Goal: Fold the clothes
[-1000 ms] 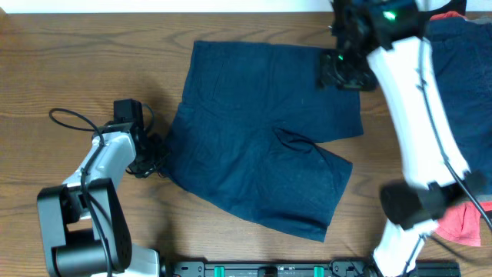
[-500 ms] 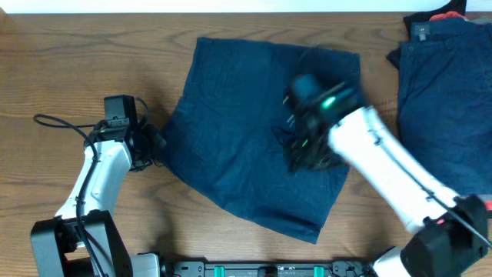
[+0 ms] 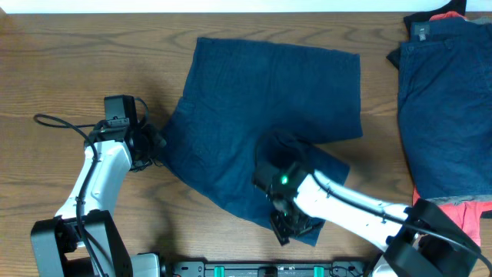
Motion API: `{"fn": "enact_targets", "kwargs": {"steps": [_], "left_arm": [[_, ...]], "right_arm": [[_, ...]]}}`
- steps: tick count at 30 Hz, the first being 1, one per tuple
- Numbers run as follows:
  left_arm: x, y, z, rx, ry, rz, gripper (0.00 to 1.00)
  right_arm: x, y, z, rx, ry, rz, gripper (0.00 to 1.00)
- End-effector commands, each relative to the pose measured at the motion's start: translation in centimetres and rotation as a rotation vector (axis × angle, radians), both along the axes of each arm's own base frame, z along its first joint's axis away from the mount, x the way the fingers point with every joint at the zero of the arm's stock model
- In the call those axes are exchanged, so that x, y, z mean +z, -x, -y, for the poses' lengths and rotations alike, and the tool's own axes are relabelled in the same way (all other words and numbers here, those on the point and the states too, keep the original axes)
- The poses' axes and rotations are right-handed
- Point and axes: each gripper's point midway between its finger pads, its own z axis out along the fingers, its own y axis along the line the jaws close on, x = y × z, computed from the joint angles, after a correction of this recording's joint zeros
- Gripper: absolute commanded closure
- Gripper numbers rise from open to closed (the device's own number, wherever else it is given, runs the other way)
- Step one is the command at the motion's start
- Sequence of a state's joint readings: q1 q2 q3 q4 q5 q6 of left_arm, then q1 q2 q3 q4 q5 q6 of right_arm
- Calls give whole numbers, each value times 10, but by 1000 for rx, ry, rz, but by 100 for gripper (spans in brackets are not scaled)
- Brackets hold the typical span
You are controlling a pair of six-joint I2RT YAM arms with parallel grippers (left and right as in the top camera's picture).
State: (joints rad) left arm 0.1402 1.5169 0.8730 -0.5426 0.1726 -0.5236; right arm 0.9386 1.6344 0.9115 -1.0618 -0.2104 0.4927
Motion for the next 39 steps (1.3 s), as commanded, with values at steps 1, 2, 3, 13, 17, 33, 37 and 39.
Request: {"fn": "enact_targets", "kwargs": {"steps": [1,2,3,13,17,33,37,39], "left_arm": [[1,0,-1,-2,-10,1,94],[1,0,-1,-2,-10,1,94],[1,0,-1,-4,-11,1,94],[1,0,-1,-30,-19,3,94],[1,0,-1,-37,-21,2,94],[91,24,3,-67,-57,187,94],[101,45,6,-67,-54,178,94],[106,56,8,-67,-53,175,94]], "right_arm": [[-9,4,7,-54,35,33,39],[-12,1,10,-70,52,58,40],[-14,-3,15,-92,79,85,41],[-21,-26,32,-261,162,197,58],[-21,-23,33,-316,177,186,99],[131,-130,88,-630,-129,500,99],[171,-142,117,-659,-132,575,99],[189,-143,131,-663,-117,605,99]]}}
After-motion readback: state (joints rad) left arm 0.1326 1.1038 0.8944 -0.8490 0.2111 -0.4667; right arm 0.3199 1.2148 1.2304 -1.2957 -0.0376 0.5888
